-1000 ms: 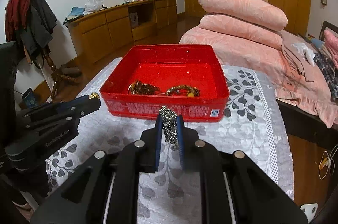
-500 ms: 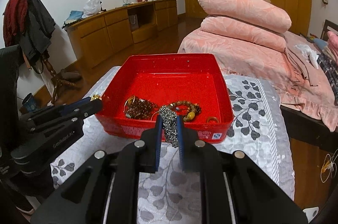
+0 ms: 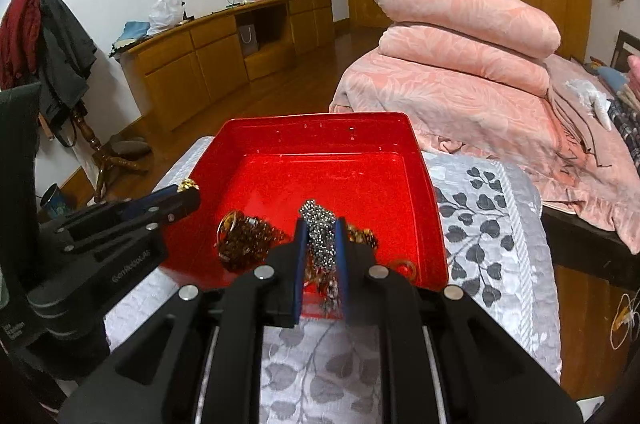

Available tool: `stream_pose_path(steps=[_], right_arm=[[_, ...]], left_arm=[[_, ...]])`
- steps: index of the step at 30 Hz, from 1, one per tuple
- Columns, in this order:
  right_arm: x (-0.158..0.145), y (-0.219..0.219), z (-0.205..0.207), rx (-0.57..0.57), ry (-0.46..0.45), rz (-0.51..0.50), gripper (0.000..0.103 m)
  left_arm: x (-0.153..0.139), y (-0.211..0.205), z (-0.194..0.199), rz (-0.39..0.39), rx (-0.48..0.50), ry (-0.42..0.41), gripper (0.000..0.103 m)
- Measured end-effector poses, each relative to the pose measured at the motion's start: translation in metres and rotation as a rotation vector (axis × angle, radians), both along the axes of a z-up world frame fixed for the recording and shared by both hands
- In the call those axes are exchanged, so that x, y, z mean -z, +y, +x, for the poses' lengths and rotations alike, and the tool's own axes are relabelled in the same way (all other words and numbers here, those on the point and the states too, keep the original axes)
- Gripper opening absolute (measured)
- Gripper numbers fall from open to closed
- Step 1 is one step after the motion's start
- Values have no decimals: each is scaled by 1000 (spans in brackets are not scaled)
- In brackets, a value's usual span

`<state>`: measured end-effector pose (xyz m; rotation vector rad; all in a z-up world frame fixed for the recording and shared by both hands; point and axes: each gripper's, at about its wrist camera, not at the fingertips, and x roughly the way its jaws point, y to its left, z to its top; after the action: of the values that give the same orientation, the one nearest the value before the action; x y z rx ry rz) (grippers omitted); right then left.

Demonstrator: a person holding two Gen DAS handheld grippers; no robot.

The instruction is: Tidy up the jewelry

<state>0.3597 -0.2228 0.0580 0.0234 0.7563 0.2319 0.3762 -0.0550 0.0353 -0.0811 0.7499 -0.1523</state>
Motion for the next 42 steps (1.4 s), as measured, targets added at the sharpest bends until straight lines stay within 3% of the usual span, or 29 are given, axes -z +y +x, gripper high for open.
stream_pose_path(steps=[12,14,18,21,23,25,29,35,42], right_arm=[[-3,1,29,3,-4,6,13],[3,1,35,12,9,2,17],[13,-4,39,40,29,0,19],[15,-12,38,70,26,-5,30],[14,-14,35,89,15,-19,43],[13,-17,33,95,9,-22,46],[12,-17,29,97,-1,-40,64],[12,-15,20,96,-13,-61,81],[11,-16,-2,107,-26,-73,90]], left_arm=[[-10,-6,25,-31,5,-30,19],[-3,-10,35,-16,11,-8,20],[9,-10,42,-9,-6,14,46],[13,-5,44,-13,-25,24,47],[12,-1,43,-20,-36,20,50],[10,3,41,-21,-49,11,54],[6,7,33,-24,-58,-2,66],[-1,13,16,6,-73,-30,75],[-8,20,-11,47,-76,-58,86]])
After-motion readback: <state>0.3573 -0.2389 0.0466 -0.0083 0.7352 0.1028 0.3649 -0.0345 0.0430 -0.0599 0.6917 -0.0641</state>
